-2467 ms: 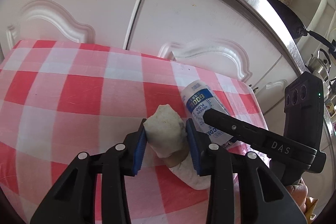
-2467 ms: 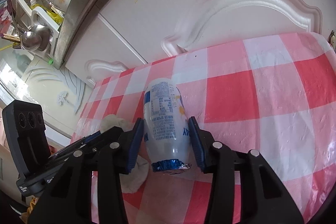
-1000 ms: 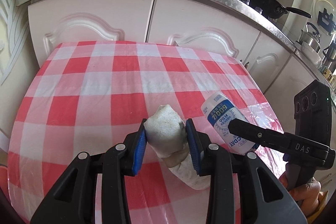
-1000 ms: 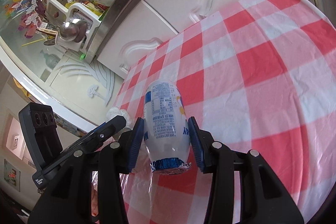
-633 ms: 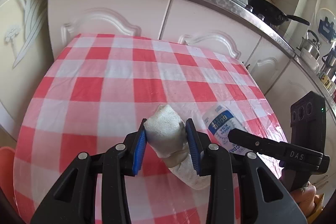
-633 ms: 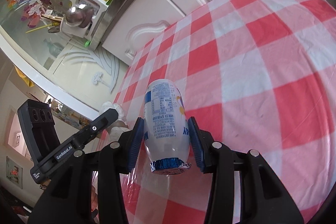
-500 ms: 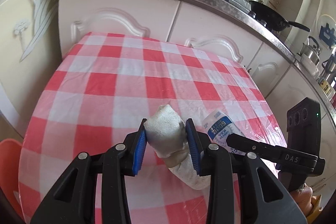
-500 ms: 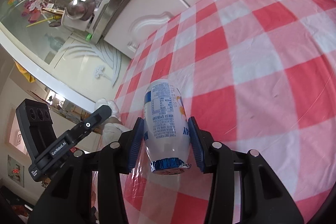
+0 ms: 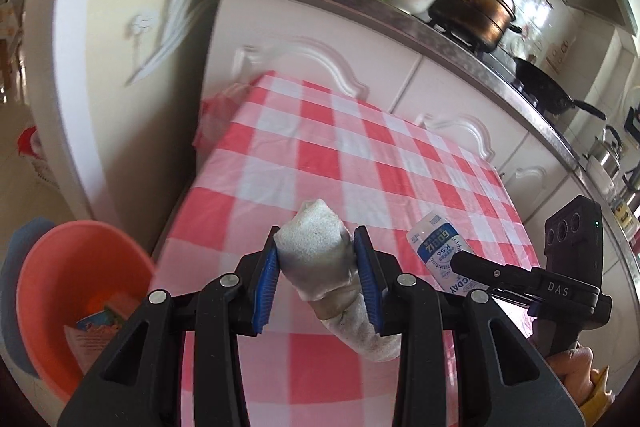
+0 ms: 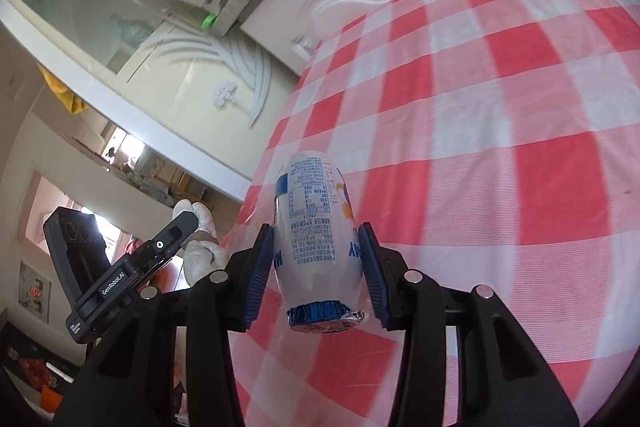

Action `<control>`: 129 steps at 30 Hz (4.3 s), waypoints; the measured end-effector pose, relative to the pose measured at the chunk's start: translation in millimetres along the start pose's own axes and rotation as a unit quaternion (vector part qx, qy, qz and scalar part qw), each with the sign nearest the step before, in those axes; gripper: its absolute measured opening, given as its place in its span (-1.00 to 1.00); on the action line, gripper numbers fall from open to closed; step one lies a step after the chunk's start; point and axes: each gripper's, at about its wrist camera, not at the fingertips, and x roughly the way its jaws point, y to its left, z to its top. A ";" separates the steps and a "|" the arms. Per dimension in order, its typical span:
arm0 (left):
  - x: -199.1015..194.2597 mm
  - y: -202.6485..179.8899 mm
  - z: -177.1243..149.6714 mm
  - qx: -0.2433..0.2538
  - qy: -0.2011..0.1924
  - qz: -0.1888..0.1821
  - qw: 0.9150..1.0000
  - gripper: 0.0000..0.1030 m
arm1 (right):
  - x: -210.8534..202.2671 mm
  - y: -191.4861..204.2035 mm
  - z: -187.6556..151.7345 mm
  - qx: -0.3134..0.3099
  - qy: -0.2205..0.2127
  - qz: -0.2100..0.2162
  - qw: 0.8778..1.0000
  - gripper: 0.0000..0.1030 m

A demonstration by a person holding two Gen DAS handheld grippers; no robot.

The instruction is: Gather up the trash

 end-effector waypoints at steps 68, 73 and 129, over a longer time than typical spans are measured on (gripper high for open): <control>-78.1 33.5 -5.4 0.039 -0.080 0.200 0.976 0.89 | -21.5 82.3 -36.3 -0.171 -0.068 -0.192 0.964 0.72; -82.3 -25.5 -5.4 0.072 -0.090 0.170 0.979 0.90 | -73.9 79.1 -40.8 -0.167 -0.109 -0.224 0.954 0.79; -225.3 -251.4 7.2 0.186 -0.241 0.039 0.952 0.91 | -385.3 196.0 -127.8 -0.213 -0.512 -0.389 0.736 0.93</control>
